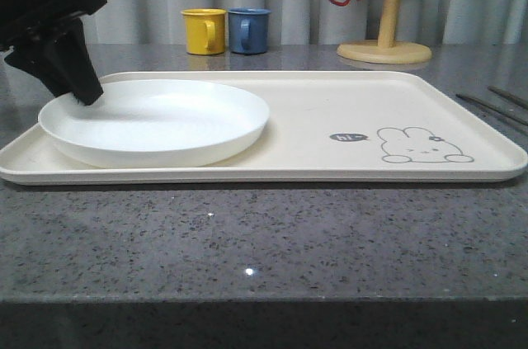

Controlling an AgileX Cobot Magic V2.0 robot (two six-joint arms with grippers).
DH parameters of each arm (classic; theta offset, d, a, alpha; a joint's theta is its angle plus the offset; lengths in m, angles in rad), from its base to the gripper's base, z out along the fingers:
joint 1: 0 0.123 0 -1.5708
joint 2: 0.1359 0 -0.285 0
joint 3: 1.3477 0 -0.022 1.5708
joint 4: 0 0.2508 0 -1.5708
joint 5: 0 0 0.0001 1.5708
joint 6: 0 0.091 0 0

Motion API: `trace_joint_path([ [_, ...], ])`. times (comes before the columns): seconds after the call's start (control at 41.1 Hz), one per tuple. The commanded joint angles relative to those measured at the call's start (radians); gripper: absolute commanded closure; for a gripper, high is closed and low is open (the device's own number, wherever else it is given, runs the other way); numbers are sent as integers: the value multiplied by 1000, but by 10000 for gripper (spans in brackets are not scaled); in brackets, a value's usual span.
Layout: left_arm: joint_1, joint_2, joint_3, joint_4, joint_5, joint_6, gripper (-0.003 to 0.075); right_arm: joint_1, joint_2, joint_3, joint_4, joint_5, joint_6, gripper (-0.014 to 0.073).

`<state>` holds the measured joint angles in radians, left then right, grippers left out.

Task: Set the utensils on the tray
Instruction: 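Grasp the white plate rim with the left gripper and lower it onto the tray, then open the left gripper and lift it away from the plate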

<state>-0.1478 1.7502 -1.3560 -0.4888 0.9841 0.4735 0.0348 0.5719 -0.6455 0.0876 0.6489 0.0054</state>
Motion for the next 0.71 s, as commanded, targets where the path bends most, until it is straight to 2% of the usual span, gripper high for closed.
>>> trace_joint_path([
  [0.0,-9,-43,-32,-34,-24,2,624,1,8,-32,2,-62,-5,179],
  [0.097,-9,-45,-41,-34,-6,2,452,1,8,-32,2,-62,-5,179],
  [0.146,-9,-47,-44,-34,1,2,386,1,8,-32,2,-62,-5,179],
  [0.195,-9,-60,-44,-32,3,2,360,1,8,-32,2,-62,-5,179],
  [0.414,-37,-202,-44,42,22,2,372,1,8,-32,2,-62,-5,179],
  [0.56,-160,-325,-29,86,26,0,372,1,8,-32,2,-62,-5,179],
  [0.682,-324,-438,17,173,21,-40,372,1,8,-32,2,-62,-5,179],
])
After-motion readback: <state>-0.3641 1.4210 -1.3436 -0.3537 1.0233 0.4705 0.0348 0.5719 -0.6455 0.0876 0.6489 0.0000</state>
